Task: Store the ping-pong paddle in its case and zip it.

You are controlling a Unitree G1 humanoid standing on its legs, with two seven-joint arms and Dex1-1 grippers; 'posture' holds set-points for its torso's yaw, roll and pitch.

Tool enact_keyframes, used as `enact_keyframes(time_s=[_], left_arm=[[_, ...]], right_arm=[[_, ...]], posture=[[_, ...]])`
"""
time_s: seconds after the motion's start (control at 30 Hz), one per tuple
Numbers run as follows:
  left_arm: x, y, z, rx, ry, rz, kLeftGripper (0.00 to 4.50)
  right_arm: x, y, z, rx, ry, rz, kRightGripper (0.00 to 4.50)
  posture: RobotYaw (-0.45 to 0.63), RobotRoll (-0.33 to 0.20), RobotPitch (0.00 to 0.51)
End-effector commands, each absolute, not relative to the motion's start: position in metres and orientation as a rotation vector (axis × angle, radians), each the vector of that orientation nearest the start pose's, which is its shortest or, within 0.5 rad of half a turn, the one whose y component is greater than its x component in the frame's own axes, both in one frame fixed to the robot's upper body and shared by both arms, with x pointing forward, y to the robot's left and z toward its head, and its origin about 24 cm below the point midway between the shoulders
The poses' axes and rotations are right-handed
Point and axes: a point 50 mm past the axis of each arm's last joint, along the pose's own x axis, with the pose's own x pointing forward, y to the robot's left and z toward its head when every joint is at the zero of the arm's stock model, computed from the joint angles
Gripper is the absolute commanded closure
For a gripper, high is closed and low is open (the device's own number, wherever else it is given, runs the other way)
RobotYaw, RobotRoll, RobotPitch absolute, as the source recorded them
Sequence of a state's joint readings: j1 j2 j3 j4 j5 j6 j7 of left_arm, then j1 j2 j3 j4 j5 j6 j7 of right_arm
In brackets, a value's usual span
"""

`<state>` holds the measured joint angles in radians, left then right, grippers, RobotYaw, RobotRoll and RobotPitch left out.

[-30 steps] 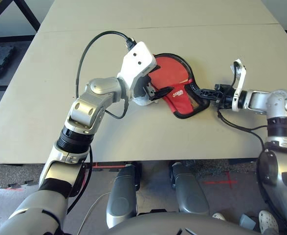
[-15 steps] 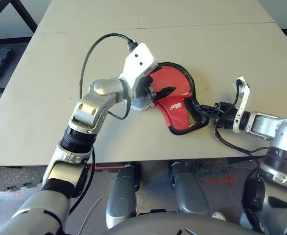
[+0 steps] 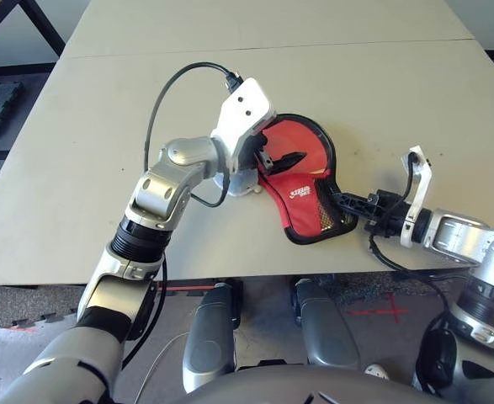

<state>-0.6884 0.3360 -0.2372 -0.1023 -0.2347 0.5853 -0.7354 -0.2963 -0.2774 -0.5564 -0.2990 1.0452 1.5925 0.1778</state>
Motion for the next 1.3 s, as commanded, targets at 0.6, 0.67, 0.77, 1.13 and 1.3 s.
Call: enact_keyframes(time_s=[0.6,0.67,0.77,1.13,1.3], left_arm=[[0.312,0.080,0.189,0.336,-0.007,-1.064,0.00],[0.313,0.082,0.190,0.339,-0.005,-1.064,0.00],[0.313,0.084,0.192,0.347,-0.003,-1.061,0.00],[0.310,0.095,0.197,0.360,0.001,-1.013,0.00],[0.310,0.102,0.200,0.370,0.007,-0.986,0.00]], right_arm=[[0.274,-0.269,0.181,0.056,0.512,0.735,0.02],[0.285,-0.272,0.180,-0.048,0.509,0.789,0.02],[0.309,-0.269,0.183,-0.176,0.438,0.859,0.02],[0.369,-0.218,0.187,-0.319,0.270,1.147,0.02],[0.375,-0.201,0.174,-0.382,0.293,1.210,0.02]], posture=[[-0.08,0.000,0.210],[-0.08,0.000,0.206],[-0.06,0.000,0.206],[0.01,0.000,0.211],[0.03,0.000,0.212]])
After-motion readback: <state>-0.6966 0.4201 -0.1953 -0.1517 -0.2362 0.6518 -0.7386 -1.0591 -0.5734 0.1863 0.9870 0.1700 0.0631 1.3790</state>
